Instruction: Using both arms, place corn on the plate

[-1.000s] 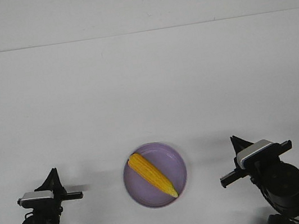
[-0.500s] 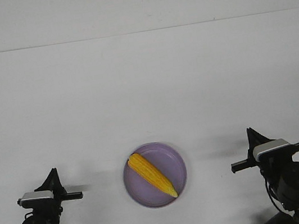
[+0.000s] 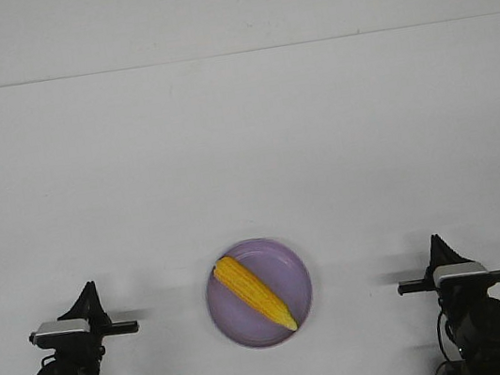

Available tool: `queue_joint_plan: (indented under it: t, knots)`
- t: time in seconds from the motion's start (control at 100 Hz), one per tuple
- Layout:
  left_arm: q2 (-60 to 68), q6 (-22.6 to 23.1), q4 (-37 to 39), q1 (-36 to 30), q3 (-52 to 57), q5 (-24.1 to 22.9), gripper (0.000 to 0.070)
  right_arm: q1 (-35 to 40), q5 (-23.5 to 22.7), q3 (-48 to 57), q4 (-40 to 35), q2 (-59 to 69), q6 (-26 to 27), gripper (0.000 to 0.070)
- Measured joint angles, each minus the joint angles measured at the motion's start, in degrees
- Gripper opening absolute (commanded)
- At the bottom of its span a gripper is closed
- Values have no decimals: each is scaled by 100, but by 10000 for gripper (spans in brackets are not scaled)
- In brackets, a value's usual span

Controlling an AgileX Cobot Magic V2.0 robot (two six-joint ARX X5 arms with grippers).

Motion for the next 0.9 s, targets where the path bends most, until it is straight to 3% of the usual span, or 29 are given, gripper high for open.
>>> queue_joint_plan:
  t: [0.9]
  knots:
    - [0,0,-4,0,0,0,12,0,-7,0,260,-4,-20,17]
